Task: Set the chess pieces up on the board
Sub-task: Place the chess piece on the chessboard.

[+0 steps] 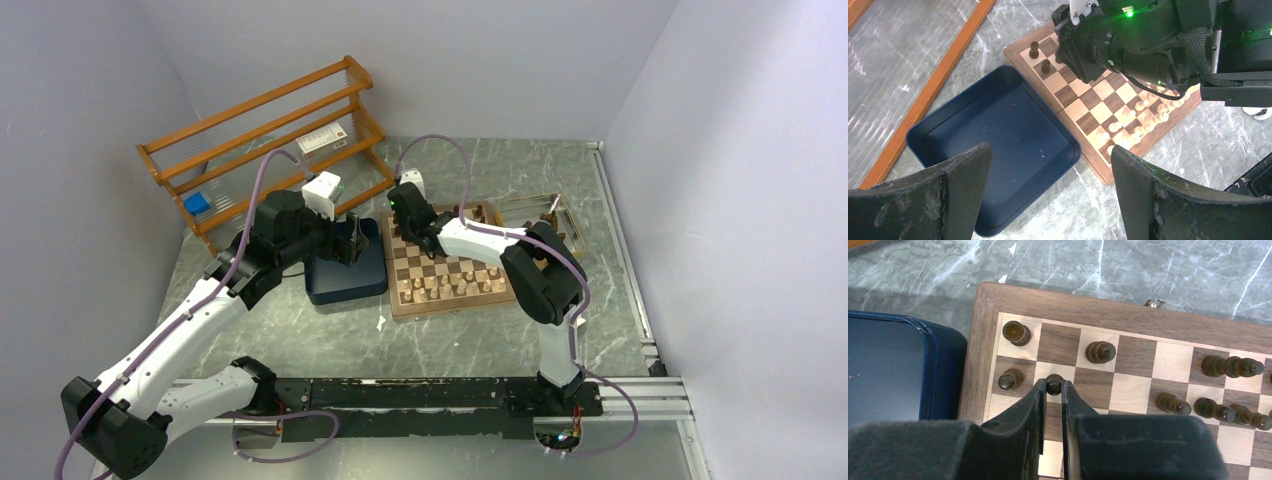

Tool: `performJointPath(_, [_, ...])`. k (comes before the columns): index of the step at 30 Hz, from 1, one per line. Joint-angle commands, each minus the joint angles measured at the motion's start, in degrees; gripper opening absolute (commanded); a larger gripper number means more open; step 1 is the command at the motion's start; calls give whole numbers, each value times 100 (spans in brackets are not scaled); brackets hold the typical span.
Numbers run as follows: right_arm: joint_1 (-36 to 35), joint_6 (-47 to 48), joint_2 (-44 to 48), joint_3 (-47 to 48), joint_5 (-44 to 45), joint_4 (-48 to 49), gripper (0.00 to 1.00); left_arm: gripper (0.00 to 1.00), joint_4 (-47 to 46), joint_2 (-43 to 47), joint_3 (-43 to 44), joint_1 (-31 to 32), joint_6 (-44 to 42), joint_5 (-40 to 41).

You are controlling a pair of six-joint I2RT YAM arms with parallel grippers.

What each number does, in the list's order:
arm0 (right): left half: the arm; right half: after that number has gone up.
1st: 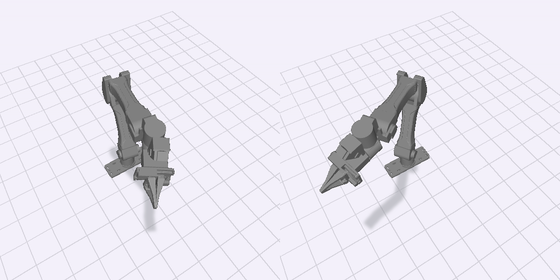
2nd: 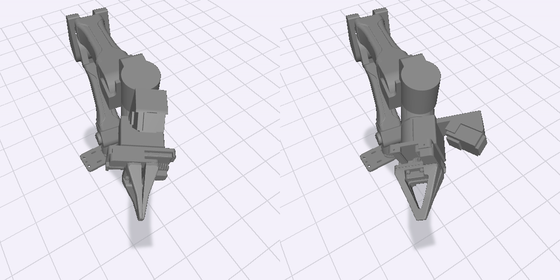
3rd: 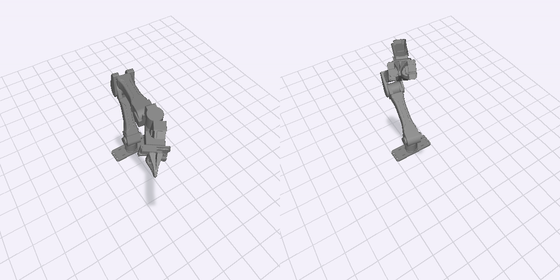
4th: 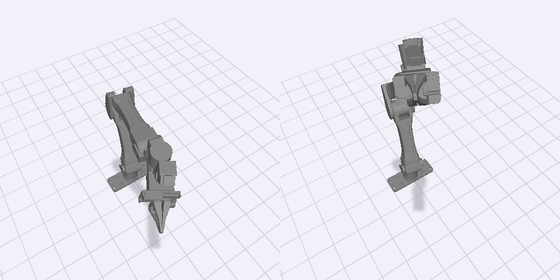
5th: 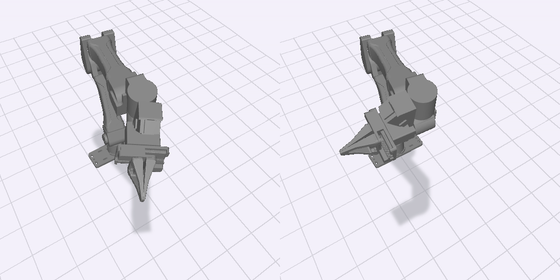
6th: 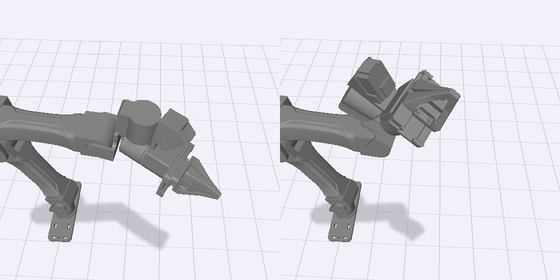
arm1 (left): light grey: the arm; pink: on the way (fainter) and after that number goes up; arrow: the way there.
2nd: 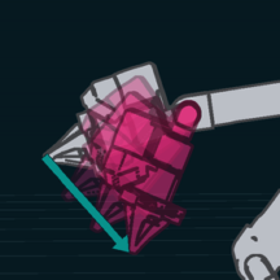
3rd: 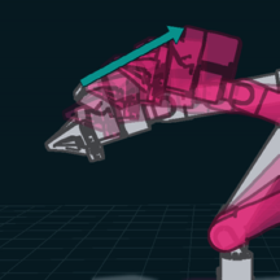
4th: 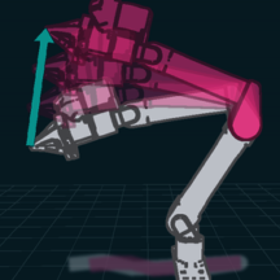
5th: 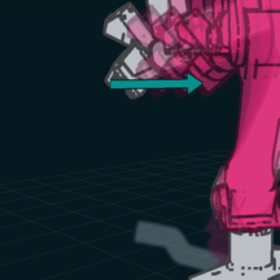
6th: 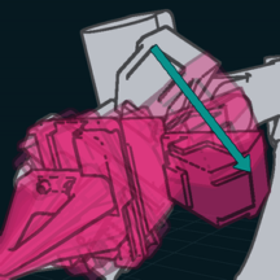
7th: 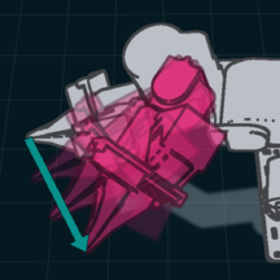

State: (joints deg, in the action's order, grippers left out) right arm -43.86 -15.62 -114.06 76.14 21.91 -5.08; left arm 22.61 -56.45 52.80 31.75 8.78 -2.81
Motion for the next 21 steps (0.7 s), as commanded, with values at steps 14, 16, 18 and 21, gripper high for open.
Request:
performJointPath(14, [-32, 6, -141, 165, 64, -263, 24, 92, -106, 5, -50, -13, -17, -140])
performJointPath(16, [-29, 6, -90, 209, 60, -265, 25, 93, -96, -42, -60, -13, 23, -99])
performJointPath(18, [-20, 32, -9, 261, 46, -282, 26, 92, -111, -130, -61, -11, 102, -152])
performJointPath(21, [-18, 55, 192, 320, 15, -328, 28, 92, -114, -326, -8, -11, 320, -339])
